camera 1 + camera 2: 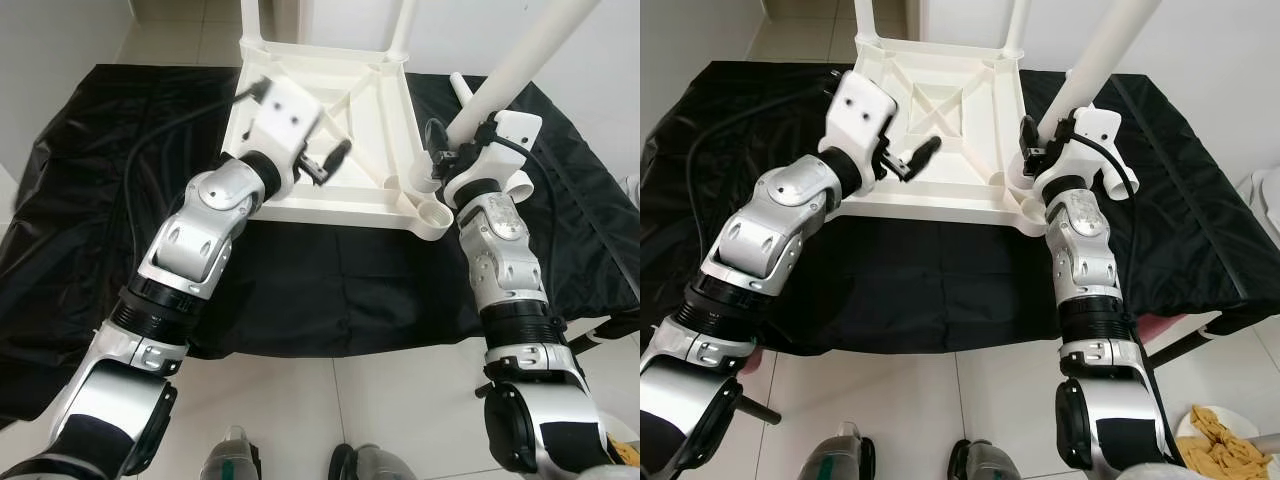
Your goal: Building children table
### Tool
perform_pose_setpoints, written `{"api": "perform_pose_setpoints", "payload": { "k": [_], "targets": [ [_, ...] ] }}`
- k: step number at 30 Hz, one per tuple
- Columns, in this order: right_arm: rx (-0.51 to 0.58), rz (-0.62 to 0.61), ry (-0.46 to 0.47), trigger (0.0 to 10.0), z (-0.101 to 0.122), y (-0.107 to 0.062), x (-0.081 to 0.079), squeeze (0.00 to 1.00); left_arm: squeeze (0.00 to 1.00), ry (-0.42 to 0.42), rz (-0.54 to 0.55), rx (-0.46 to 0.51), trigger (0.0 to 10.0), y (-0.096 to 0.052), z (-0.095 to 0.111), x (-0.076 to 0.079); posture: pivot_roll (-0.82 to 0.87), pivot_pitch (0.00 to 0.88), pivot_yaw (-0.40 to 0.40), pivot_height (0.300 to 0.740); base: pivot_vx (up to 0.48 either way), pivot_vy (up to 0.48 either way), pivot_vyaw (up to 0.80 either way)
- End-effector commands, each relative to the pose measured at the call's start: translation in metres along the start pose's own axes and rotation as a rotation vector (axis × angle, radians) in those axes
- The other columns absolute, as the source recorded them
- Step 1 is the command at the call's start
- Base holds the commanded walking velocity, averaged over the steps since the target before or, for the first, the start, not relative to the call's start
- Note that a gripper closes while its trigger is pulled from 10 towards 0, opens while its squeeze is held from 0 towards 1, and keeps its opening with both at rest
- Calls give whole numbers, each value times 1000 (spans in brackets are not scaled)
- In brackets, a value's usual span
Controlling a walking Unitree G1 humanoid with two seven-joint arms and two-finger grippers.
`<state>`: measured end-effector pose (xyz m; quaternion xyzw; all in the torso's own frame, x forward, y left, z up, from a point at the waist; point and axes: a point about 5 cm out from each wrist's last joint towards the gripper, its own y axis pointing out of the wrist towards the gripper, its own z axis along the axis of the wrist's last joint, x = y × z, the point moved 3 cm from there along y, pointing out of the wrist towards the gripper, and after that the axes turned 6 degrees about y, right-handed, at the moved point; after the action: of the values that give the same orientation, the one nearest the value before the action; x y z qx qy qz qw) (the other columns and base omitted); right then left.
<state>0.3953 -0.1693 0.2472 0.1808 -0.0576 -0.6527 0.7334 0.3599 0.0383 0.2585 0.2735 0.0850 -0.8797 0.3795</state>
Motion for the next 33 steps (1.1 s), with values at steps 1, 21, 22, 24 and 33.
{"api": "perform_pose_setpoints", "payload": {
  "k": [1,21,22,24,33],
  "targets": [
    [18,-15,3,10000,7,0,5,0,0,29,-94,-5,10000,3,-4,15,81,46,-27,740,0,0,0],
    [57,-99,4,10000,22,-22,19,0,0,19,-450,-197,10000,33,-47,88,8,69,36,740,0,0,0],
    [57,-99,4,10000,22,-22,19,0,0,19,-450,-197,10000,33,-47,88,8,69,36,740,0,0,0],
    [57,-99,1,10000,23,-22,19,0,0,15,-447,-206,10000,38,-46,89,1,71,35,740,0,0,0],
    [46,-95,-15,10000,28,-27,21,0,0,-51,-370,-173,10000,57,-28,75,-18,98,23,740,0,0,0]
  ]
}}
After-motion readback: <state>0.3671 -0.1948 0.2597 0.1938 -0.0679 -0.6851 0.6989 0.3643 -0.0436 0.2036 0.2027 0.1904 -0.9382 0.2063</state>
